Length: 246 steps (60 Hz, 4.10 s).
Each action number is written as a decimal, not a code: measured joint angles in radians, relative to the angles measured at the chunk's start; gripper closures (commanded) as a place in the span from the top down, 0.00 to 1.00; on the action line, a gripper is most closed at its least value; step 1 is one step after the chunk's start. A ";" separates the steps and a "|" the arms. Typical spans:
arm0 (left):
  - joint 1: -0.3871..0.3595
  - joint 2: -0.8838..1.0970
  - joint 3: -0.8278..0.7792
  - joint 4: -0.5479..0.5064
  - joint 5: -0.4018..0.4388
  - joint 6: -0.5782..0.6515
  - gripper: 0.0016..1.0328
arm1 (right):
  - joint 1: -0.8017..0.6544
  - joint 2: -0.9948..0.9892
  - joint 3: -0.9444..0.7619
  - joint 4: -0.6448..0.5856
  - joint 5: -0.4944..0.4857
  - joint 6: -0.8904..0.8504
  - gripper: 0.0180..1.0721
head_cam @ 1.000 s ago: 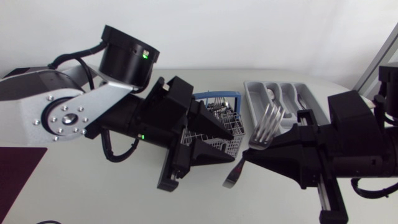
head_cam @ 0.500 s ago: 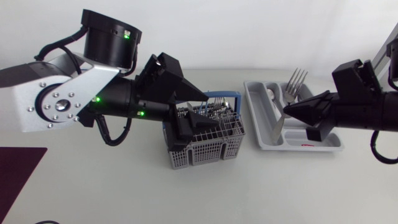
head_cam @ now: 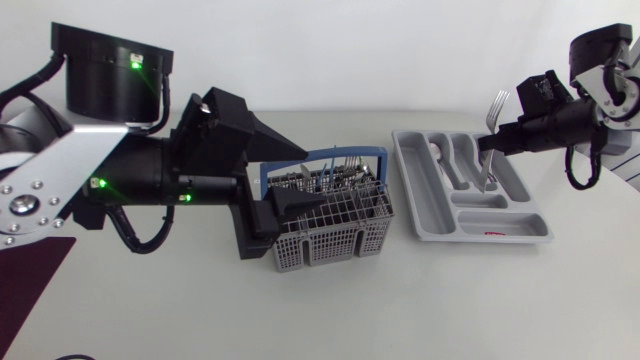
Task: Unload the cutlery basket into the drawer organizer.
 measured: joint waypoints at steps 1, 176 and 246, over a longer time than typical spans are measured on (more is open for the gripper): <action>0.003 -0.004 -0.003 0.000 0.000 0.000 0.95 | 0.001 0.015 0.014 -0.003 0.014 0.007 0.06; -0.050 -0.196 -0.139 -0.064 -0.133 0.026 0.95 | 0.255 0.278 0.477 -0.627 0.111 0.411 0.95; -0.074 -0.019 -0.269 0.099 -0.238 0.026 0.95 | 0.405 0.049 -0.064 -0.176 -0.059 0.269 0.95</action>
